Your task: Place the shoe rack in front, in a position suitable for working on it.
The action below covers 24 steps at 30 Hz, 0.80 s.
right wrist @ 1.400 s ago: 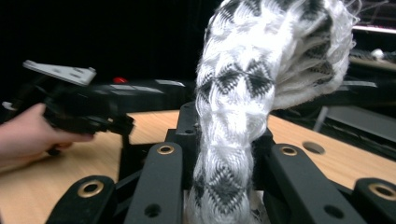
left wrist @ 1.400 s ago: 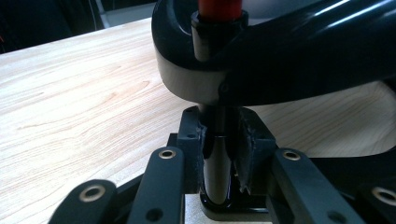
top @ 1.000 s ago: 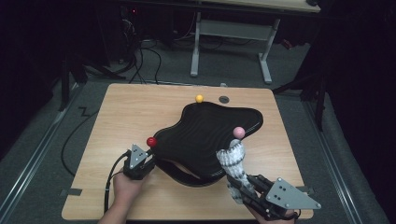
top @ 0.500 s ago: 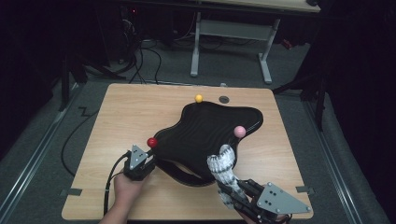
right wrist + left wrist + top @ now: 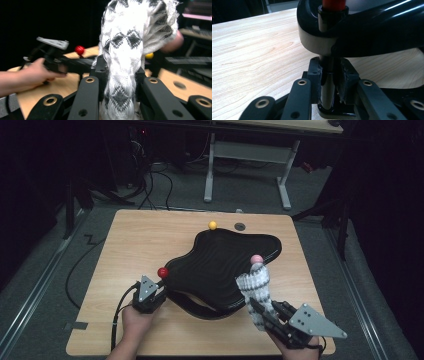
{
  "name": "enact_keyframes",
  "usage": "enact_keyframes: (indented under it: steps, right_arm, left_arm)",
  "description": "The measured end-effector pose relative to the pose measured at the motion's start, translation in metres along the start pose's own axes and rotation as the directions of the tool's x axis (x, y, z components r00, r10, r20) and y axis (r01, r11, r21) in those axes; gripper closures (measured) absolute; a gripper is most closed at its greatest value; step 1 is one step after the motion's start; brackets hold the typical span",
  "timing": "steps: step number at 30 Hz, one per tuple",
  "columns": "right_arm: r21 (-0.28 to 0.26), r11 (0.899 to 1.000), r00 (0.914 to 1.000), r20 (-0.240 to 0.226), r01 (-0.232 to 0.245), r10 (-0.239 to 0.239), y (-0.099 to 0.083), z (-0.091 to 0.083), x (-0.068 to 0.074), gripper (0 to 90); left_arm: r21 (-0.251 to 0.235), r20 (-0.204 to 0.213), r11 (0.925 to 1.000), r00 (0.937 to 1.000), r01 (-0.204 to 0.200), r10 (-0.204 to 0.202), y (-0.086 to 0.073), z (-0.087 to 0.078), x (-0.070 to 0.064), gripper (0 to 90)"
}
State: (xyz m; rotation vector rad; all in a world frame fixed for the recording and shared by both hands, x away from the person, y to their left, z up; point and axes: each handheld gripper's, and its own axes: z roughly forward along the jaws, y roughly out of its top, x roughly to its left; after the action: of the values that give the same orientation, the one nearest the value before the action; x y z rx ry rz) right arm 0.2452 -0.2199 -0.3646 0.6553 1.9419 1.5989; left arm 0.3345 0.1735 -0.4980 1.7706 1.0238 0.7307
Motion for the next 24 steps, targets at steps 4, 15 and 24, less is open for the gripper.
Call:
enact_keyframes:
  steps: [4, 15, 24]
  right_arm:
    - [0.048, 0.997, 0.9977, 0.044, -0.055, 0.053, -0.015, 0.007, -0.019, 75.6]
    - [0.058, 0.997, 0.9974, 0.048, -0.057, 0.054, -0.011, 0.002, -0.022, 75.2]
    - [-0.001, 0.998, 0.9932, -0.097, 0.066, -0.066, 0.011, -0.001, 0.024, 75.5]
  left_arm:
    - [0.0, 0.002, 1.0, 1.0, 0.004, -0.004, 0.0, 0.0, 0.0, 74.1]
    - [-0.001, 0.005, 1.0, 1.0, 0.007, -0.007, 0.0, 0.0, 0.001, 74.1]
    - [0.0, 0.005, 1.0, 1.0, 0.007, -0.007, 0.0, 0.0, 0.001, 74.1]
